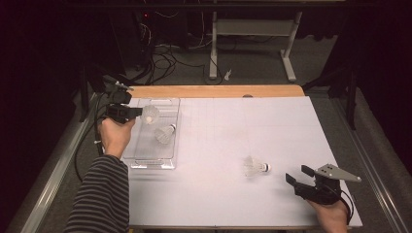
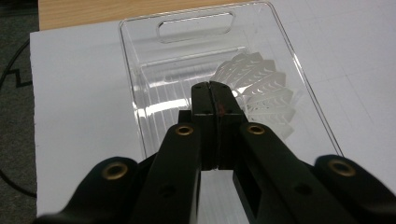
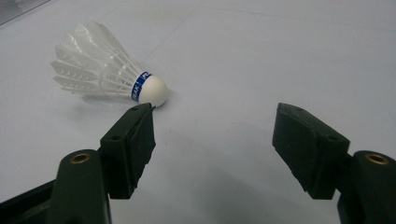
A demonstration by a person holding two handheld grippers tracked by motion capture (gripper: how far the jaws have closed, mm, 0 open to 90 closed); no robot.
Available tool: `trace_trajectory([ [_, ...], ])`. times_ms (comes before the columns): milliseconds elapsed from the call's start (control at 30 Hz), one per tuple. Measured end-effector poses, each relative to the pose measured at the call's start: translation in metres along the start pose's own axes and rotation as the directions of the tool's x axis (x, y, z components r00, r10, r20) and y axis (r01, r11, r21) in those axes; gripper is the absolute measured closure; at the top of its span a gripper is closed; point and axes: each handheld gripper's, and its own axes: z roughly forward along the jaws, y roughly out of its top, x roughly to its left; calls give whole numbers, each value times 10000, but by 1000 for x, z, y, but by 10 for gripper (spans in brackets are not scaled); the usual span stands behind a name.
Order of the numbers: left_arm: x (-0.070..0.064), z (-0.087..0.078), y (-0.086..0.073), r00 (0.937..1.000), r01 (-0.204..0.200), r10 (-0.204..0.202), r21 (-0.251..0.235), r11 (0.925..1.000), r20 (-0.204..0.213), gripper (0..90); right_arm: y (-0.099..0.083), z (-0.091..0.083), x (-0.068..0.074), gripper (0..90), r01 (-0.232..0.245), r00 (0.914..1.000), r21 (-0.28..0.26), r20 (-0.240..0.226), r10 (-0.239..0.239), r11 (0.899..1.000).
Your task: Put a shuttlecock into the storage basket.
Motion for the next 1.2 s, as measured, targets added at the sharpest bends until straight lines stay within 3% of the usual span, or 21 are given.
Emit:
trace_trajectory([
  [1200, 15, 24, -3, 9965, 424, -399, 320, 9986, -739, 895, 0, 1, 0, 305, 3, 10000, 57, -28, -3, 10000],
])
